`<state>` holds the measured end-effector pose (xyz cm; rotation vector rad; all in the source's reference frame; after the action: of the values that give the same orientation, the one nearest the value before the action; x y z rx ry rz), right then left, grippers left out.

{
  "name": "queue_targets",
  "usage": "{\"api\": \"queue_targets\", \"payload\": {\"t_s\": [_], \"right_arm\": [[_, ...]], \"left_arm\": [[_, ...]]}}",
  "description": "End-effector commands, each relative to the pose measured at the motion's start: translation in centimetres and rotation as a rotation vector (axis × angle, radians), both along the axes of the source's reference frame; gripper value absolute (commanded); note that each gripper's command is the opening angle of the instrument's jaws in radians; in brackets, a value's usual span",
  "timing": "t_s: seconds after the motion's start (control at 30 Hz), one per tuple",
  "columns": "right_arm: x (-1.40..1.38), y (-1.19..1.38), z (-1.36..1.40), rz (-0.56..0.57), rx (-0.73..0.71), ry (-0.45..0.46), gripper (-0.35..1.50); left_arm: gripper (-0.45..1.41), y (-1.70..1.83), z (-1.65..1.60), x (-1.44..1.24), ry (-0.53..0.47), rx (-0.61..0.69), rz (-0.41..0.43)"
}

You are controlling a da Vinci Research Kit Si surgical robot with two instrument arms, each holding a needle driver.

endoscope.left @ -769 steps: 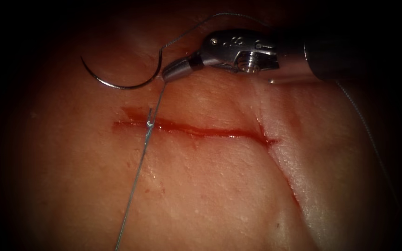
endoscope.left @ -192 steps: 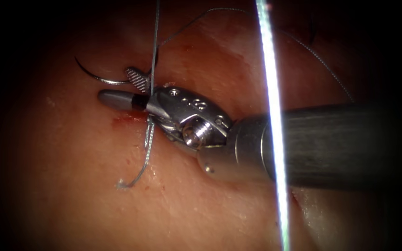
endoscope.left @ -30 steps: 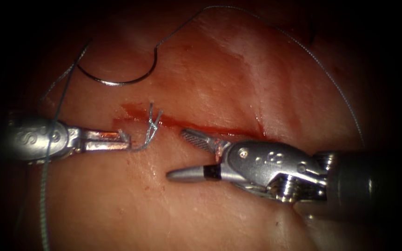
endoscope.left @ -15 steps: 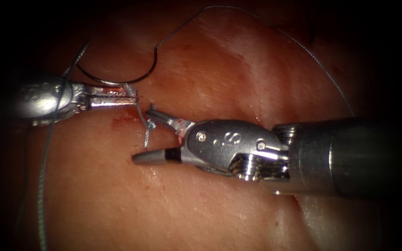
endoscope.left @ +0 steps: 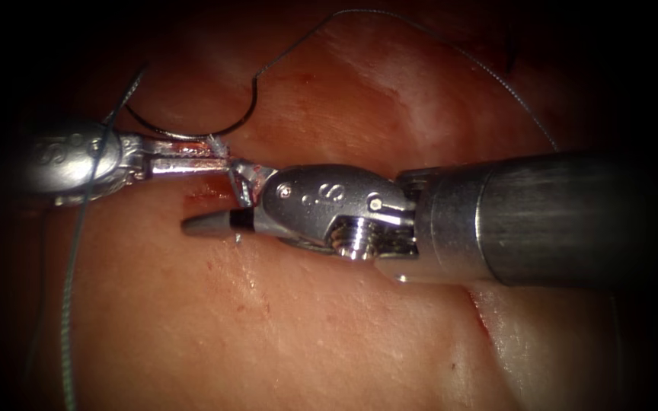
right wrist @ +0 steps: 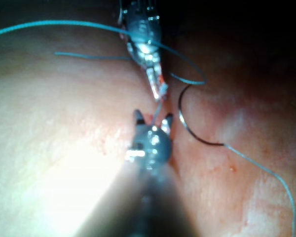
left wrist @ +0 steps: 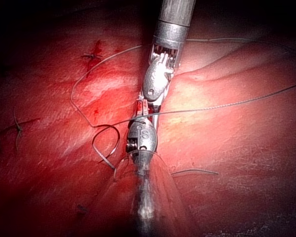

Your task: Wound Closure

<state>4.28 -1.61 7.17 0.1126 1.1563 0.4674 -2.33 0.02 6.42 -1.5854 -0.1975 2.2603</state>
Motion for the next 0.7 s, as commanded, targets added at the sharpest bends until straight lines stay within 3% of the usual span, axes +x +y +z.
{"api": "queue_targets", "payload": {"t_s": [0.03, 0.4, 0.5, 0.57, 0.6, 0.63, 0.67, 0.7], "right_arm": [[0.11, 0.0, 0.05, 0.0, -0.002, 0.002, 1.35], [0.17, -0.01, 0.05, 0.003, -0.004, 0.003, 1.35], [0.17, -0.03, 0.07, 0.002, -0.006, 0.003, 1.3], [0.17, -0.04, 0.07, 0.002, -0.006, 0.003, 1.16], [0.17, -0.04, 0.07, 0.003, -0.007, 0.006, 0.99], [0.17, -0.03, 0.04, 0.012, -0.011, 0.021, 0.57], [0.17, -0.03, 0.04, 0.012, -0.011, 0.021, 0.57], [0.17, -0.01, 0.02, 0.009, -0.022, 0.033, -0.16]], "left_arm": [[-0.45, -0.02, 0.06, -0.05, -0.001, 0.0, 0.0], [-0.45, -0.02, 0.06, -0.05, 0.0, 0.0, -0.001], [-0.45, -0.03, 0.06, -0.05, 0.0, 0.0, -0.001], [-0.45, -0.03, 0.05, -0.05, 0.0, 0.0, -0.002], [-0.45, -0.03, 0.05, -0.05, 0.0, 0.0, -0.002], [-0.45, -0.03, 0.06, -0.05, 0.0, 0.0, -0.002], [-0.45, -0.03, 0.06, -0.05, 0.0, 0.0, -0.002], [-0.45, -0.03, 0.05, -0.05, 0.0, 0.0, -0.002]]}}
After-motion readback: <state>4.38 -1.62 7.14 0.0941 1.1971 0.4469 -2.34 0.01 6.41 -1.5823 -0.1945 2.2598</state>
